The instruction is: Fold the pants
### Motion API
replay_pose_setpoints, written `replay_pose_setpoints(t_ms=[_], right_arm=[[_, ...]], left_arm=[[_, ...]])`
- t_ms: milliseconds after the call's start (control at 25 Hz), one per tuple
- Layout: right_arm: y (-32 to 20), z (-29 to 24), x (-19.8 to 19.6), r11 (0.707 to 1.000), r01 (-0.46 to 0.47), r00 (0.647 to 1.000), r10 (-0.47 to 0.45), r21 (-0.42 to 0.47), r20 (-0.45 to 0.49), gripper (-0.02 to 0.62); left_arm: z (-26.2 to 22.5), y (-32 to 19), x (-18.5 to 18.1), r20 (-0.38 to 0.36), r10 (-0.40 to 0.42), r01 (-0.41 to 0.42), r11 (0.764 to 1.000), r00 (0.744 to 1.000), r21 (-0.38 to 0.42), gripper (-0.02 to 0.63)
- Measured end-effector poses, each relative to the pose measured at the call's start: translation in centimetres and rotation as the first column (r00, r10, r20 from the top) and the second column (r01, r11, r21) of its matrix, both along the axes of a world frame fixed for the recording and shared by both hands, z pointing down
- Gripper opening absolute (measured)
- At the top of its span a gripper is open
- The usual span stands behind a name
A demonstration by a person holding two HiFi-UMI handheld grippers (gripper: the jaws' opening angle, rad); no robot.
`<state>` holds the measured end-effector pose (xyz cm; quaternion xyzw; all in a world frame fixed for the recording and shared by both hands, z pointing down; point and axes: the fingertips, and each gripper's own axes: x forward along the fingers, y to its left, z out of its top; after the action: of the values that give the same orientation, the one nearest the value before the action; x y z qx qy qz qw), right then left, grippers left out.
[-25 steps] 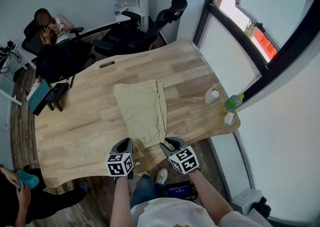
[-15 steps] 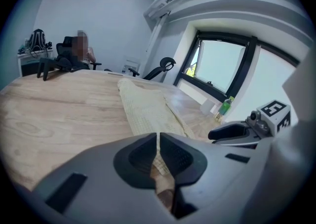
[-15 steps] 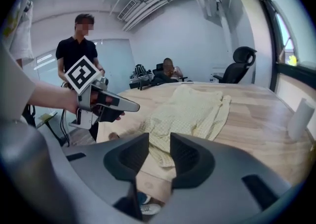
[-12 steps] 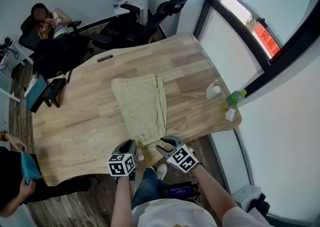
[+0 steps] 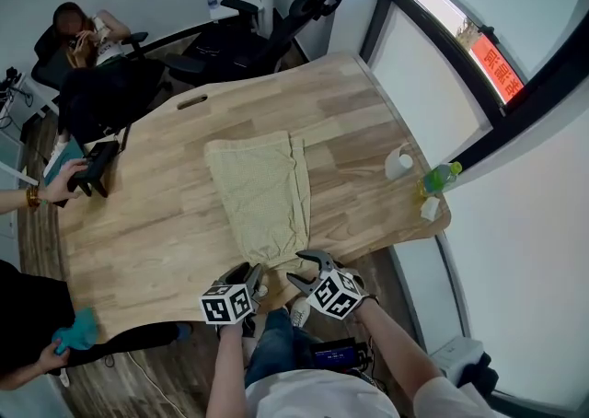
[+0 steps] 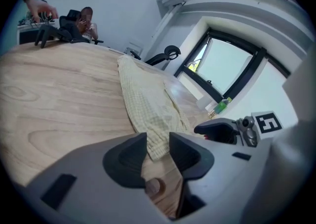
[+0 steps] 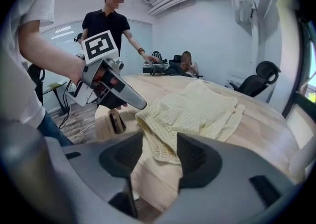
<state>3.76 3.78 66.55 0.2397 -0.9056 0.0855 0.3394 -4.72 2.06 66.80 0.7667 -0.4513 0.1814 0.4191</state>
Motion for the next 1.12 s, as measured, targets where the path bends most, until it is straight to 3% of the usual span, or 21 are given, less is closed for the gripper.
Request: replay_pose_setpoints(t_ms=[280,400,560,680,1120], right_arm=[[0.0,2.3,-0.1,0.998,0.065,0.996,-0.064,0.020,-0.067,0.224],[-0.1,2.4,-0.2,0.992,0.107,0.992,-0.102,0.064,-0.077,0.225],[0.1,3.4,0.0,0.979,0.180,0.973,-0.163,0.092,-0.163,0.225],[-0.2,3.6,0.1,0.975,0.185,0.971,-0.161,0.127,-0.178,0.222],[-0.6,3.4,-0.2,0.976,0.164,0.972,-0.135,0.142,-0.193,0.114]], left_arm=[[1.5,0.4,0.2,-0.026,-0.002,0.001,0.998,1.000,-0.057,0.132],[1.7,0.2,0.4,-0.029,0.007,-0.009,0.997,1.000,-0.078,0.132],[1.7,-0.1,0.3,-0.035,0.021,-0.025,0.995,0.999,-0.100,0.132],[2.1,-0.2,0.4,-0.036,0.024,-0.028,0.994,0.999,-0.104,0.130],[2.5,-0.3,-0.1,-0.038,-0.006,0.001,0.991,0.999,-0.132,0.081]])
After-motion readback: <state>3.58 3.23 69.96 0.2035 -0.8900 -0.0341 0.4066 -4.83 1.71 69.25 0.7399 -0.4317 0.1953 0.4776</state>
